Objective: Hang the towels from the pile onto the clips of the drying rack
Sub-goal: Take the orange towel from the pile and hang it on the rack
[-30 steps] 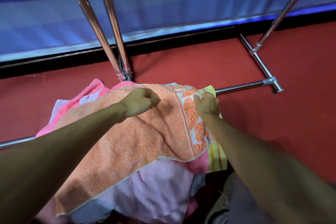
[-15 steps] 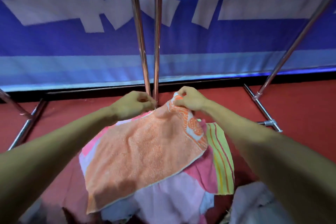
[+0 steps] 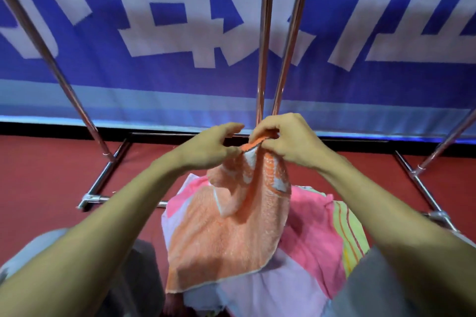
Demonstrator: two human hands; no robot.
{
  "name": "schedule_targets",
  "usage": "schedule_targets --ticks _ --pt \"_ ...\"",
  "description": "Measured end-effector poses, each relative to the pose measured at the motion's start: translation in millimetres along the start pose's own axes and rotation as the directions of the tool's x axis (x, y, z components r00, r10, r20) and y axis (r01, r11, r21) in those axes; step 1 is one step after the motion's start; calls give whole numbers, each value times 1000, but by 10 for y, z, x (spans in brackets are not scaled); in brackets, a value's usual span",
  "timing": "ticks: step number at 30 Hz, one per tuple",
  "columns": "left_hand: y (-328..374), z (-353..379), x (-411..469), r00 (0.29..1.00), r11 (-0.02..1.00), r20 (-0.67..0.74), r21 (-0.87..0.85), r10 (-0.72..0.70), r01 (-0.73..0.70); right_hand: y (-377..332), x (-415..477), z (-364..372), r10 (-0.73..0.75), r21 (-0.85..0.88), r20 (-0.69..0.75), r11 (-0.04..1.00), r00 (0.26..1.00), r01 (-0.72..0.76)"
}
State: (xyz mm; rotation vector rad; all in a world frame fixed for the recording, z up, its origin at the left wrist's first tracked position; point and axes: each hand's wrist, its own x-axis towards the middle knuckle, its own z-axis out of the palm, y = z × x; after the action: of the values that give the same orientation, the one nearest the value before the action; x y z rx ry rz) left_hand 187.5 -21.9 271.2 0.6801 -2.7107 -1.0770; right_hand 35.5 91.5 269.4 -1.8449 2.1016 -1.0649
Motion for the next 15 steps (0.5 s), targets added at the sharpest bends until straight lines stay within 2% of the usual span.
schedule_targets --ticks 4,6,8,10,12,14,15 --pt "1 -6 32 991 999 126 -28 46 -43 -76 51 -46 -66 31 -106 997 992 69" --pt "1 -11 77 992 999 129 -33 11 -7 -8 38 -74 -102 -34 -131 995 986 98" --pt "-12 -9 123 997 999 75 42 0 -3 126 14 -98 -136 -132 -124 984 983 119" --pt "-35 -2 122 1000 991 -12 133 -7 8 255 -35 -111 -126 -223 -57 969 990 110" --pt "-40 6 90 995 974 -97 226 23 -1 346 -127 -107 -34 -378 59 924 998 54" --pt "-54 0 60 992 957 -108 290 58 -25 359 -217 -98 92 -478 144 878 985 -12" --pt "-55 -8 47 992 946 -98 321 74 -39 355 -246 -91 120 -462 160 886 980 -33"
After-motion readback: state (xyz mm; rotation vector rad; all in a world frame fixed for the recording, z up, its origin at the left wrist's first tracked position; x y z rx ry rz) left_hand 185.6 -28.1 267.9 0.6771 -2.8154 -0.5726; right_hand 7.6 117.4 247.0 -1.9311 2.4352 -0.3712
